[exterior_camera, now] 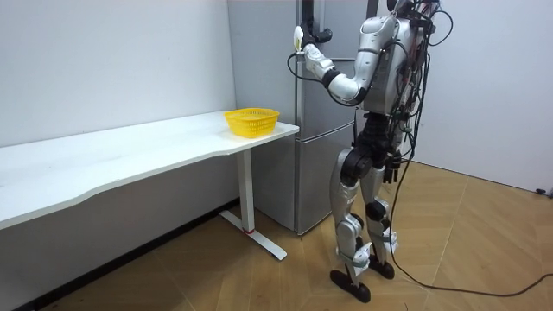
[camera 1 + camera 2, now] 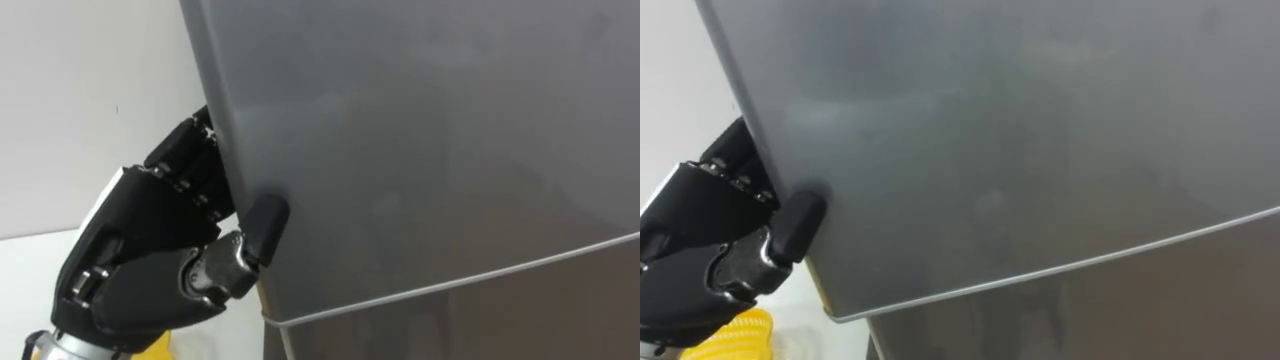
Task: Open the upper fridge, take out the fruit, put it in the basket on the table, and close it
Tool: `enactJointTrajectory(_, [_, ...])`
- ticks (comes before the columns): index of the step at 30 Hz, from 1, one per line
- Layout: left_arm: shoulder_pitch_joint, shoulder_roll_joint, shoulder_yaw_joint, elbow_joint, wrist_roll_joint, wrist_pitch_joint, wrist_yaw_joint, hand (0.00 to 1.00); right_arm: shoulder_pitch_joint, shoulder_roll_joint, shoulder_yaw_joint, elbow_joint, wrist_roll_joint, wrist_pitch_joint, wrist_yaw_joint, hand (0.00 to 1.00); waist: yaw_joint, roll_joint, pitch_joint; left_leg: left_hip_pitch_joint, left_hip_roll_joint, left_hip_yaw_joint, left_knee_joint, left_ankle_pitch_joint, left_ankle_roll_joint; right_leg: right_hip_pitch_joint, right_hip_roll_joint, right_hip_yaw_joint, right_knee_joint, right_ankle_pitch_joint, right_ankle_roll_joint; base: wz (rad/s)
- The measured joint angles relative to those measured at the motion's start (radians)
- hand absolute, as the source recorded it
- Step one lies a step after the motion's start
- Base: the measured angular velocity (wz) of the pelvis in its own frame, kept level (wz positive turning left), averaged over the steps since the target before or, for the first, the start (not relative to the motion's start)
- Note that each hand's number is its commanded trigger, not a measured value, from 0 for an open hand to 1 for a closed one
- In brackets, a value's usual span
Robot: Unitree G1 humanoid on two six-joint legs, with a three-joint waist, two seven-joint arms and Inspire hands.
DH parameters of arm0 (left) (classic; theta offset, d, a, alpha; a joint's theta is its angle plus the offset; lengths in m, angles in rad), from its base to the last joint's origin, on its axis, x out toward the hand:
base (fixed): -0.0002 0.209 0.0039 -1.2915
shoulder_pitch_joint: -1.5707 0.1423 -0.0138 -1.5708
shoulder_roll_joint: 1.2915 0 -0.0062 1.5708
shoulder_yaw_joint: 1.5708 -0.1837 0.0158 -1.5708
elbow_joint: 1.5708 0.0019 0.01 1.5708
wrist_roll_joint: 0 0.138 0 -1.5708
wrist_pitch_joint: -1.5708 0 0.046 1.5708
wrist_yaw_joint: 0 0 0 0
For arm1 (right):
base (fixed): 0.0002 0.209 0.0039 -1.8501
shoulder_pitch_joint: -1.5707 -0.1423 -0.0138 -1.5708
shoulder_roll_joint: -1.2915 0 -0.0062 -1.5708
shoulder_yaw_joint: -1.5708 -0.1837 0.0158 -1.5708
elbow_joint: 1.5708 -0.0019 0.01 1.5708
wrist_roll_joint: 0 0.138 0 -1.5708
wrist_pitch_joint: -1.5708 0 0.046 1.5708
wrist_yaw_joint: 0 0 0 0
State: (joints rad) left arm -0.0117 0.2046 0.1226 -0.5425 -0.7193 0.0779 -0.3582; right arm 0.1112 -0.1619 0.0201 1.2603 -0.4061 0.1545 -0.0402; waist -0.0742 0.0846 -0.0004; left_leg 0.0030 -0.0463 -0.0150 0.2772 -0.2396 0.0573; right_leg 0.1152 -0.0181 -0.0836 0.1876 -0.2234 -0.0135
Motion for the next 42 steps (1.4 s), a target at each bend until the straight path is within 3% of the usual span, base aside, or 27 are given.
enactJointTrajectory(13, [-0.001, 0.001, -0.028, 0.0, -0.028, -0.015, 0.002, 1.0, -0.026, -0.003, 0.078, 0.021, -0.001, 0.0, 0.03, 0.0, -0.004, -0.007, 0.0035, -0.006, -0.001, -0.003, 0.007, 0.001, 0.001, -0.003, -0.001, 0.0, -0.001, 0.0, 0.0, 0.01])
enactJointTrajectory(14, [-0.001, 0.0, -0.033, 0.001, -0.028, -0.02, 0.003, 0.7, -0.029, -0.003, 0.078, 0.024, -0.001, 0.0, 0.031, 0.0, -0.007, -0.007, 0.0036, -0.011, -0.001, -0.005, 0.011, 0.001, 0.001, -0.004, -0.001, 0.0, -0.002, 0.0, 0.0, 0.18])
enactJointTrajectory(15, [-0.004, -0.002, -0.047, 0.006, -0.028, -0.035, 0.004, 0.0, -0.035, -0.003, 0.077, 0.029, -0.001, 0.0, 0.031, 0.0, -0.017, -0.008, 0.0044, -0.02, -0.004, -0.02, 0.018, 0.001, 0.002, -0.005, -0.002, -0.004, -0.002, 0.001, 0.001, 0.25])
enactJointTrajectory(17, [-0.007, -0.011, -0.069, 0.007, -0.028, -0.044, 0.004, 0.0, -0.041, -0.003, 0.077, 0.029, 0.0, 0.001, 0.032, 0.0, -0.028, -0.011, 0.0061, -0.032, -0.007, -0.029, 0.028, 0.002, 0.004, -0.007, -0.002, 0.004, -0.001, 0.002, 0.002, 0.35])
enactJointTrajectory(21, [-0.007, -0.058, -0.139, 0.024, -0.038, -0.065, 0.003, 0.0, -0.056, -0.004, 0.085, 0.027, -0.009, 0.011, 0.044, 0.0, -0.03, -0.018, 0.0103, -0.034, -0.014, -0.029, 0.03, 0.007, 0.011, -0.006, -0.007, 0.025, -0.002, 0.002, 0.003, 0.24])
enactJointTrajectory(25, [-0.015, -0.077, -0.281, 0.048, -0.127, -0.097, -0.003, 0.0, -0.077, -0.004, 0.134, 0.028, -0.017, 0.008, 0.043, 0.0, -0.045, -0.036, 0.0103, -0.048, -0.019, -0.028, 0.042, 0.007, 0.019, -0.006, -0.008, 0.055, -0.001, 0.011, 0.016, 0.21])
enactJointTrajectory(28, [-0.03, -0.081, -0.371, 0.053, -0.133, -0.132, -0.036, 0.0, -0.102, -0.005, 0.171, 0.027, -0.041, 0.007, 0.044, 0.0, -0.057, -0.036, 0.0103, -0.051, -0.018, -0.016, 0.042, 0.007, 0.03, -0.009, -0.009, 0.064, -0.002, 0.026, 0.03, 0.05])
enactJointTrajectory(30, [-0.041, -0.08, -0.406, 0.054, -0.135, -0.136, -0.063, 0.0, -0.111, -0.004, 0.194, 0.028, -0.064, -0.001, 0.045, 0.0, -0.061, -0.033, 0.0111, -0.05, -0.019, -0.013, 0.042, 0.006, 0.039, -0.011, -0.01, 0.083, -0.002, 0.032, 0.036, -0.1])
enactJointTrajectory(35, [-0.104, -0.081, -0.532, 0.054, -0.165, -0.115, -0.132, 0.0, -0.112, -0.004, 0.212, 0.026, -0.094, -0.002, 0.059, 0.0, -0.071, -0.026, 0.011, -0.042, -0.021, 0.013, 0.03, 0.008, 0.057, -0.019, -0.015, 0.115, -0.002, 0.052, 0.05, -0.17])
enactJointTrajectory(39, [-0.212, -0.08, -0.644, 0.066, -0.17, -0.062, -0.224, 0.0, -0.114, -0.006, 0.231, 0.026, -0.1, -0.001, 0.077, 0.0, -0.105, -0.014, 0.0111, -0.043, -0.019, 0.043, 0.028, 0.004, 0.064, -0.027, -0.016, 0.128, -0.002, 0.056, 0.053, -0.27])
enactJointTrajectory(41, [-0.231, -0.073, -0.663, 0.08, -0.17, -0.042, -0.268, 0.0, -0.125, -0.005, 0.233, 0.024, -0.097, 0.0, 0.078, 0.0, -0.138, -0.011, 0.012, -0.042, -0.018, 0.051, 0.028, 0.004, 0.064, -0.029, -0.016, 0.138, -0.002, 0.056, 0.053, -0.19])
enactJointTrajectory(42, [-0.253, -0.076, -0.667, 0.097, -0.171, -0.035, -0.282, 0.0, -0.124, -0.011, 0.235, 0.025, -0.085, -0.001, 0.075, 0.0, -0.146, -0.002, 0.0081, -0.042, -0.016, 0.06, 0.027, 0.004, 0.064, -0.03, -0.016, 0.138, -0.003, 0.056, 0.054, -0.26])
